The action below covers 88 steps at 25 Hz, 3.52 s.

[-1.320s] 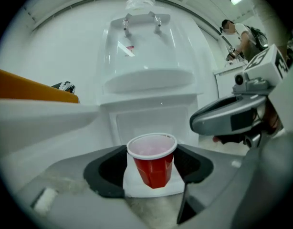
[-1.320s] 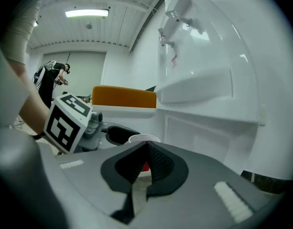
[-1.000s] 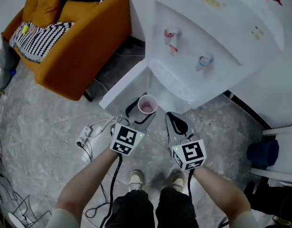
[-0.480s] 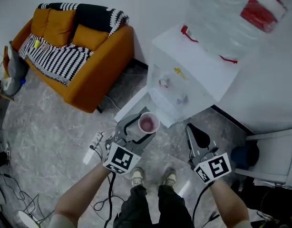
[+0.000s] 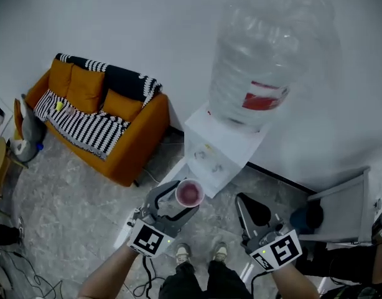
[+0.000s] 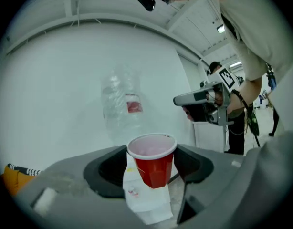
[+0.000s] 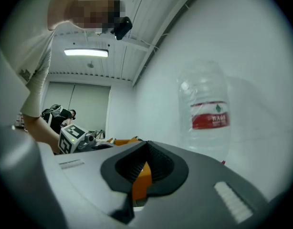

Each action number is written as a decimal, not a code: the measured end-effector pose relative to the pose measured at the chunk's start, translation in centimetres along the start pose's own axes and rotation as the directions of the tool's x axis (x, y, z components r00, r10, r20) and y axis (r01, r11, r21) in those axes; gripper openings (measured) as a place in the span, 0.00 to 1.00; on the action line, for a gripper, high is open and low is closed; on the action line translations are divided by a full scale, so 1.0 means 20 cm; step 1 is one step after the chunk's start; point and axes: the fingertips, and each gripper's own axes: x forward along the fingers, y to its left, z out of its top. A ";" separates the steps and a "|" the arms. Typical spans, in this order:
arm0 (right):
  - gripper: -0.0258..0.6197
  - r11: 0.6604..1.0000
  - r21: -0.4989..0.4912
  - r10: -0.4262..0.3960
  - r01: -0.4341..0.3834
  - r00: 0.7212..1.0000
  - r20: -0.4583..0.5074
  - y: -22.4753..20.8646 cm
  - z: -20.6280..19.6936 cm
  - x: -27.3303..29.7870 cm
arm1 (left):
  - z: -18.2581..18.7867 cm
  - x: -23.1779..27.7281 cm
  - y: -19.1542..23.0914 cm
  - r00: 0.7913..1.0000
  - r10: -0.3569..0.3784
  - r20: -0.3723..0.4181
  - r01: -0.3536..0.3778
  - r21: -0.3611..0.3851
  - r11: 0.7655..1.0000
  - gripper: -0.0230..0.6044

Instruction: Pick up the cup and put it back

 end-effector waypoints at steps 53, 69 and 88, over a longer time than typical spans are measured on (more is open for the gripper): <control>0.04 0.998 -0.023 -0.066 0.063 0.988 -0.140 -0.23 0.04 0.09 | 0.17 0.07 0.23 0.967 0.250 -0.057 -0.253 -0.041 0.967 0.54; 0.04 0.990 0.019 -0.134 0.140 0.974 -0.180 -0.46 -0.56 0.28 | -0.61 0.47 0.23 0.969 0.199 -0.146 -0.207 -0.042 0.977 0.54; 0.04 0.997 -0.002 -0.075 0.077 0.971 -0.225 -0.42 -1.40 0.48 | -1.56 0.88 0.16 0.975 0.129 -0.181 -0.149 -0.102 0.983 0.54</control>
